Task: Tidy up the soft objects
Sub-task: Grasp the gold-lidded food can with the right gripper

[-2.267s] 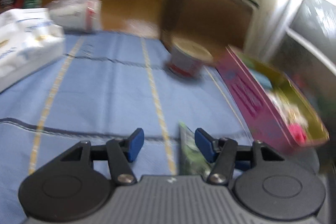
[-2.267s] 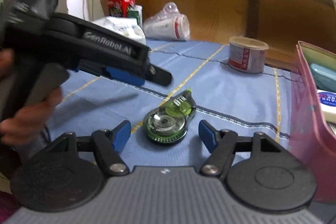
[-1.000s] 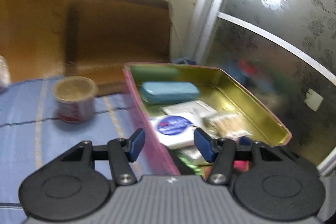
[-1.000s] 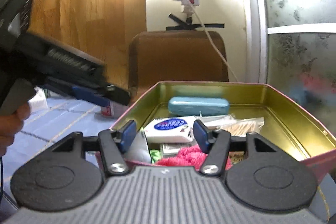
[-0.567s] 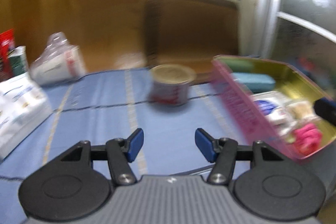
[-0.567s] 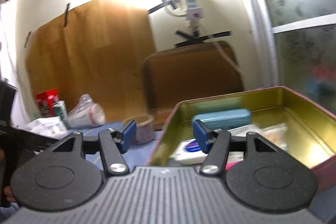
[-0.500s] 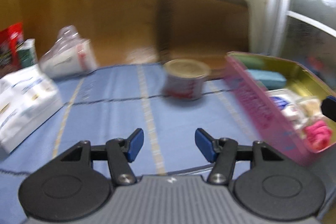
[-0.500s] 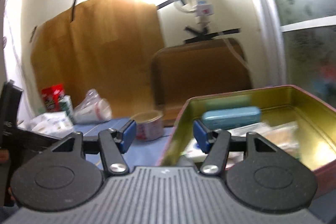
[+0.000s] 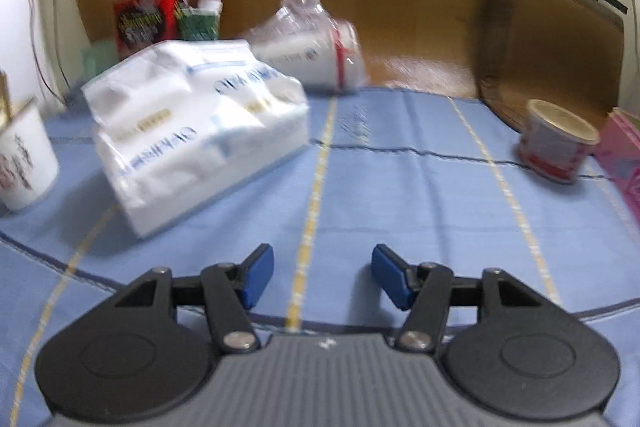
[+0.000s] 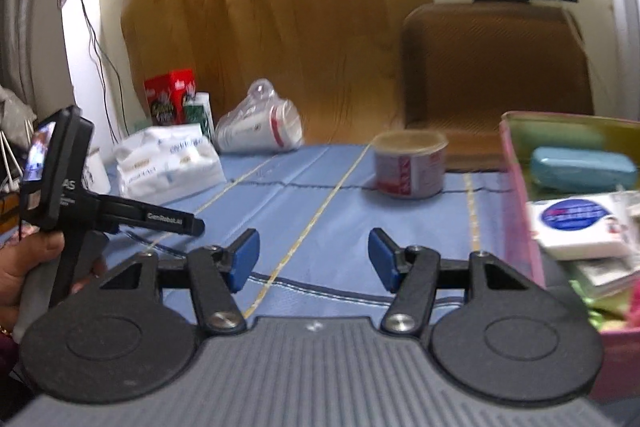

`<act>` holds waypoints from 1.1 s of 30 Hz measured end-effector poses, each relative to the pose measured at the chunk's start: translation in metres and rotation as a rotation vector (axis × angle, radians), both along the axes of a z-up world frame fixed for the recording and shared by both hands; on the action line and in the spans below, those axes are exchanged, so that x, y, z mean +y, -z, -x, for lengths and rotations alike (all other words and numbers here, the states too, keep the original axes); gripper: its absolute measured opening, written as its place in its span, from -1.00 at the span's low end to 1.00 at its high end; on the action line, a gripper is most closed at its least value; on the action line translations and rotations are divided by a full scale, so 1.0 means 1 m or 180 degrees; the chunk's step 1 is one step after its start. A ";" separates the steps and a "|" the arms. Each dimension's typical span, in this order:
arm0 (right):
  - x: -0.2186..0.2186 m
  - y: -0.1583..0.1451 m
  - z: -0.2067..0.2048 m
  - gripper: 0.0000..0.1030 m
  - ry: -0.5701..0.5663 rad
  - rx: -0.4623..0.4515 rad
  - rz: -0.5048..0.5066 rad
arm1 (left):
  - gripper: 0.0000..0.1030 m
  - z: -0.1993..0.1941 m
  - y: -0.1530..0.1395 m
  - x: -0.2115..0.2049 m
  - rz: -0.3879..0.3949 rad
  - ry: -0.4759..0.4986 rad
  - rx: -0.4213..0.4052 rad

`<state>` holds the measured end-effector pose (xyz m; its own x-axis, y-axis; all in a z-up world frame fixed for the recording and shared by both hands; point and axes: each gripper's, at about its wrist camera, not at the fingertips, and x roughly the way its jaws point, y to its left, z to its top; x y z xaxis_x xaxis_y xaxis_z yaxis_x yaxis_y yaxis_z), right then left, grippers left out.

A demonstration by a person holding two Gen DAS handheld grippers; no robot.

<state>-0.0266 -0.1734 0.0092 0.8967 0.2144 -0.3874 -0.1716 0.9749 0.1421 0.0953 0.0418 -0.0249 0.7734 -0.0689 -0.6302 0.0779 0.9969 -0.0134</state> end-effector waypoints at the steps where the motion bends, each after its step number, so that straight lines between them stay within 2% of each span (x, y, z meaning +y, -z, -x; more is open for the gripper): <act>1: 0.001 0.003 -0.005 0.22 0.0010 0.0029 0.0012 | 0.38 0.003 0.003 -0.001 -0.0094 -0.0023 -0.0090; 2: 0.002 0.006 -0.010 0.22 0.0034 0.0068 0.0021 | 0.39 0.005 0.005 -0.002 -0.0147 -0.0051 -0.0150; 5: 0.003 0.017 -0.021 0.22 0.0126 0.0176 0.0009 | 0.38 0.005 0.004 -0.001 -0.0100 -0.0009 -0.0142; 8: -0.002 0.027 -0.031 0.22 0.0145 0.0445 -0.0061 | 0.39 0.003 0.005 0.003 -0.0009 -0.0017 -0.0116; 12: -0.012 0.028 -0.030 0.23 0.0158 0.0449 -0.0247 | 0.39 0.004 0.005 0.000 -0.0045 -0.0035 -0.0131; 22: -0.005 0.028 -0.030 0.26 0.0177 0.0465 -0.0171 | 0.40 0.002 0.006 0.001 -0.0027 -0.0012 -0.0126; 27: -0.009 0.026 -0.044 0.27 0.0166 0.0456 -0.0130 | 0.40 0.002 0.005 0.002 -0.0009 -0.0012 -0.0121; 28: -0.010 0.023 -0.051 0.31 0.0220 0.0445 -0.0139 | 0.41 0.002 0.005 0.002 -0.0008 -0.0013 -0.0121; 31: -0.015 0.016 -0.074 0.68 0.0419 0.0305 -0.0215 | 0.44 0.001 0.005 0.003 0.0012 0.0001 -0.0118; 33: -0.017 0.010 -0.091 0.75 0.0592 0.0199 -0.0216 | 0.46 0.001 0.005 0.003 0.0021 0.0010 -0.0115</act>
<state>0.0645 -0.1899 -0.0013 0.8978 0.0749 -0.4339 0.0216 0.9767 0.2134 0.0939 0.0445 -0.0303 0.7953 -0.0755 -0.6015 0.0817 0.9965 -0.0170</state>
